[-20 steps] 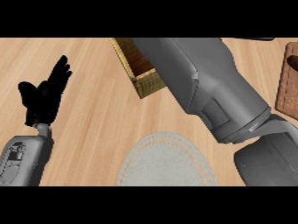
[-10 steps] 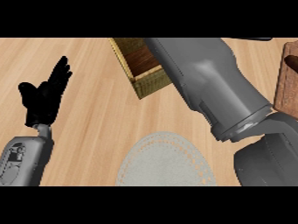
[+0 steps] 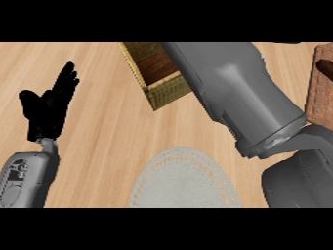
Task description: Pick the squash from the placemat and place it in the basket
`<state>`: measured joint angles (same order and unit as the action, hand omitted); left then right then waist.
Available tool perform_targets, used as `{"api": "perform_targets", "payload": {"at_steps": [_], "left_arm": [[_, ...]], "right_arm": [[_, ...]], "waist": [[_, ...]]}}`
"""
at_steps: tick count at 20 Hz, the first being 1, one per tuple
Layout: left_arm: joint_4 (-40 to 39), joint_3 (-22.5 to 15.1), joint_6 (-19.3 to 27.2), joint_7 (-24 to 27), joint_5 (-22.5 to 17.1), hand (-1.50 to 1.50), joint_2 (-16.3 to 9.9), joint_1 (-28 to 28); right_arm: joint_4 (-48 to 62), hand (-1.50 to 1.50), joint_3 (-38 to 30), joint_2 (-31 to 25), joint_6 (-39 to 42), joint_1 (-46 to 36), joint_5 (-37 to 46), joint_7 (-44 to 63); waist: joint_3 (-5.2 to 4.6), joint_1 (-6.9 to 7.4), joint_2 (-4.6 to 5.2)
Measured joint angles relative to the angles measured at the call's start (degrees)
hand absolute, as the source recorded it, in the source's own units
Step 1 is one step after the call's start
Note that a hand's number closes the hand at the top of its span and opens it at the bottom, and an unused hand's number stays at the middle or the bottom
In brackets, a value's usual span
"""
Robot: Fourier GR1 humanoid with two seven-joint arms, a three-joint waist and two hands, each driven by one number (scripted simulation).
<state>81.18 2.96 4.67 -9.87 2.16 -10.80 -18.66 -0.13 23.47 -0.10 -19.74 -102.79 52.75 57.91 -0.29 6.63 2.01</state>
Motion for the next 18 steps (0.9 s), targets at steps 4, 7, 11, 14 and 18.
{"api": "perform_targets", "payload": {"at_steps": [4, 7, 11, 14, 18], "left_arm": [[-0.1, 0.4, -0.5, -0.2, -0.4, 0.0, -0.5, -0.1], [0.1, 0.5, -0.7, 0.0, -0.4, 0.0, -0.6, 0.3], [0.6, 1.0, -1.0, -0.3, -0.8, 0.0, -1.0, 0.5], [0.2, 0.9, -0.5, 0.4, -0.5, 0.0, -0.5, 0.8], [-0.4, 2.2, -1.3, 0.8, -1.4, 0.0, -1.4, 0.6]], "right_arm": [[0.1, 1.5, -2.2, 0.0, 5.3, 0.4, -2.2, -0.2], [0.1, 1.5, -3.5, 0.0, 8.1, 0.9, -3.4, -0.2], [-0.1, 1.5, -3.9, 0.0, 8.7, 2.2, -3.7, -0.2], [-0.5, 1.5, -3.6, 0.0, 8.8, 3.5, -3.4, -0.3], [-0.9, 1.5, -3.4, 0.0, 9.1, 4.6, -3.1, -0.2]], "waist": [[0.02, -0.35, -0.03], [0.02, -0.23, 0.02], [0.05, -0.42, 0.05], [0.07, -0.86, -0.03], [0.08, -1.02, -0.08]]}}
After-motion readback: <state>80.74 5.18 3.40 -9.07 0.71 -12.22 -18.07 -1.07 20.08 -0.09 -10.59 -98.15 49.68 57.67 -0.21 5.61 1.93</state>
